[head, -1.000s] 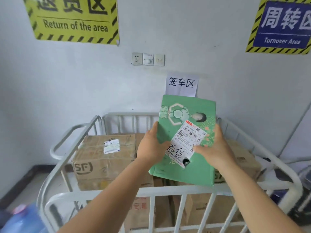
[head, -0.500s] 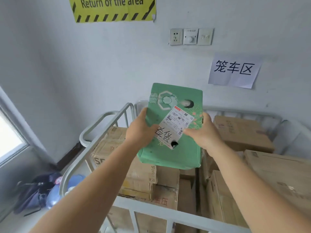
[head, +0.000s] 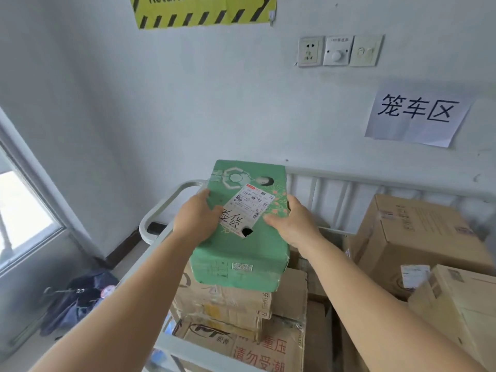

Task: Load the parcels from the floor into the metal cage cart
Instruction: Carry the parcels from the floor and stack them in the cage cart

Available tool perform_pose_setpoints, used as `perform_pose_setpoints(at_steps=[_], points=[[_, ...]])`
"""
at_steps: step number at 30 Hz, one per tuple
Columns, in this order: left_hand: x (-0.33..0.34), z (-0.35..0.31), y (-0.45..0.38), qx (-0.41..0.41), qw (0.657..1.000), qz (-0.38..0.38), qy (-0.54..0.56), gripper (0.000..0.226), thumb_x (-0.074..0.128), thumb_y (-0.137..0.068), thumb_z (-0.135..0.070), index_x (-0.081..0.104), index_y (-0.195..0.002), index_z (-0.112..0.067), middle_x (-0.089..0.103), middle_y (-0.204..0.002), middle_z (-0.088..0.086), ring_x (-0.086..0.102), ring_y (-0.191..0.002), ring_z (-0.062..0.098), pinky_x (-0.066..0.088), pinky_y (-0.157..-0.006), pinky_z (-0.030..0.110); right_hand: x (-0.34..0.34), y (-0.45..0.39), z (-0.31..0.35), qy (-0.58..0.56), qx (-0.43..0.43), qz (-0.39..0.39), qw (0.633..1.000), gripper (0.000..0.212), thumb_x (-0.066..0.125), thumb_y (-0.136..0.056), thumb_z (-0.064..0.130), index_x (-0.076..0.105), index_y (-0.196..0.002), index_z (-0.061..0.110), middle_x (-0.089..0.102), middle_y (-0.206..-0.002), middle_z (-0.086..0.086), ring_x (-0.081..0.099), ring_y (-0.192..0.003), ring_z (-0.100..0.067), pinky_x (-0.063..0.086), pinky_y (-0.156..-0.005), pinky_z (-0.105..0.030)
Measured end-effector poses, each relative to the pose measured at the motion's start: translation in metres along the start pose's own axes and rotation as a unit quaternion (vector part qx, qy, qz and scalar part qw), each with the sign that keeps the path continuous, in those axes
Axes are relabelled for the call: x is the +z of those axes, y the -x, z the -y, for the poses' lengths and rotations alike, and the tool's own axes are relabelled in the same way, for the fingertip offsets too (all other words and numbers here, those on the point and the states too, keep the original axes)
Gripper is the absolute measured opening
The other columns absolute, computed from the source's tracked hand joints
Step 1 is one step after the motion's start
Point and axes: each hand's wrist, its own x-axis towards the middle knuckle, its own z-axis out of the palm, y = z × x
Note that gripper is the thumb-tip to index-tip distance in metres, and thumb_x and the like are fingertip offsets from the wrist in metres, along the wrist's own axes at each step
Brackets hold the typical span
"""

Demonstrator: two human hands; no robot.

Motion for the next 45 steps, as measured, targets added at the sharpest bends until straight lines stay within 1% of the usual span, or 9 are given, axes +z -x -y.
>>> perform_pose_setpoints(at_steps=[6,11,13,16,20,24,31,38,45], points=[[-0.006,0.022,-0.025,0.003,0.998,0.054,-0.018,0.045,0.057,-0.093,-0.036,0.053,-0.13,-0.01,0.062,-0.117,0.007,0.06,-0.099,0.026,0.051,-0.081,0.034,0.028,-0.014,0.01,0.02,0.016,0.002,1.0,0.078,0.067,-0.085,0.041,0.031,-0.151,0.019,0.048,-0.145,-0.001,0.058,-0.11,-0.022,0.048,-0.085,-0.033],[-0.008,0.028,-0.045,0.037,0.994,0.071,-0.074,0.046,0.053,-0.093,-0.039,0.052,-0.132,-0.014,0.057,-0.126,0.01,0.057,-0.107,0.027,0.047,-0.084,0.033,0.044,-0.017,0.019,0.009,0.022,-0.018,1.0,0.076,0.064,-0.087,0.04,0.029,-0.152,0.021,0.051,-0.143,-0.002,0.06,-0.111,-0.026,0.049,-0.087,-0.036],[-0.005,0.026,-0.048,0.056,0.99,0.078,-0.101,0.037,0.05,-0.093,-0.04,0.057,-0.122,-0.017,0.055,-0.123,0.01,0.056,-0.103,0.027,0.045,-0.081,0.032,0.045,-0.016,0.018,0.009,0.026,-0.019,0.999,0.073,0.061,-0.09,0.039,0.028,-0.153,0.021,0.046,-0.148,-0.002,0.059,-0.109,-0.022,0.049,-0.088,-0.036],[0.002,0.021,-0.049,0.088,0.981,0.077,-0.154,0.031,0.047,-0.09,-0.042,0.059,-0.107,-0.019,0.052,-0.12,0.009,0.049,-0.111,0.028,0.041,-0.094,0.039,0.041,-0.012,0.02,0.007,0.033,-0.014,0.999,0.072,0.059,-0.093,0.035,0.024,-0.154,0.021,0.04,-0.152,-0.002,0.053,-0.123,-0.022,0.045,-0.1,-0.035],[0.015,0.002,-0.044,0.154,0.967,0.094,-0.177,0.039,0.047,-0.092,-0.044,0.057,-0.118,-0.018,0.049,-0.13,0.01,0.041,-0.128,0.027,0.033,-0.103,0.042,0.037,-0.005,0.022,0.001,0.027,-0.012,1.0,0.062,0.057,-0.095,0.034,0.033,-0.15,0.021,0.046,-0.147,0.0,0.05,-0.126,-0.021,0.042,-0.104,-0.034],[0.033,-0.023,-0.032,0.208,0.96,0.107,-0.156,0.044,0.047,-0.094,-0.043,0.05,-0.129,-0.017,0.049,-0.135,0.007,0.04,-0.13,0.025,0.031,-0.104,0.04,0.02,0.003,0.012,0.007,0.045,-0.033,0.998,0.063,0.054,-0.096,0.039,0.029,-0.152,0.022,0.04,-0.152,-0.001,0.051,-0.12,-0.019,0.039,-0.088,-0.027],[0.071,-0.087,-0.008,0.287,0.942,0.148,-0.093,0.056,0.048,-0.097,-0.036,0.033,-0.145,-0.012,0.04,-0.148,0.007,0.036,-0.137,0.025,0.031,-0.109,0.039,-0.043,0.018,-0.03,0.011,0.097,-0.098,0.99,0.063,0.049,-0.1,0.039,0.023,-0.154,0.021,0.028,-0.159,0.0,0.037,-0.139,-0.024,0.036,-0.106,-0.035],[0.143,-0.155,0.006,0.308,0.923,0.224,-0.052,0.063,0.047,-0.098,-0.036,0.021,-0.151,-0.014,0.043,-0.146,0.008,0.046,-0.128,0.025,0.041,-0.102,0.036,-0.112,0.012,-0.098,0.006,0.156,-0.13,0.979,0.063,0.049,-0.098,0.044,0.026,-0.153,0.023,0.035,-0.155,-0.002,0.044,-0.133,-0.023,0.042,-0.1,-0.035],[0.239,-0.226,0.001,0.256,0.924,0.282,-0.04,0.061,0.049,-0.097,-0.032,0.023,-0.149,-0.013,0.038,-0.15,0.005,0.044,-0.131,0.022,0.04,-0.102,0.034,-0.198,-0.026,-0.183,0.042,0.197,-0.127,0.971,0.063,0.048,-0.099,0.04,0.026,-0.154,0.018,0.031,-0.157,-0.002,0.033,-0.142,-0.024,0.032,-0.11,-0.035]])
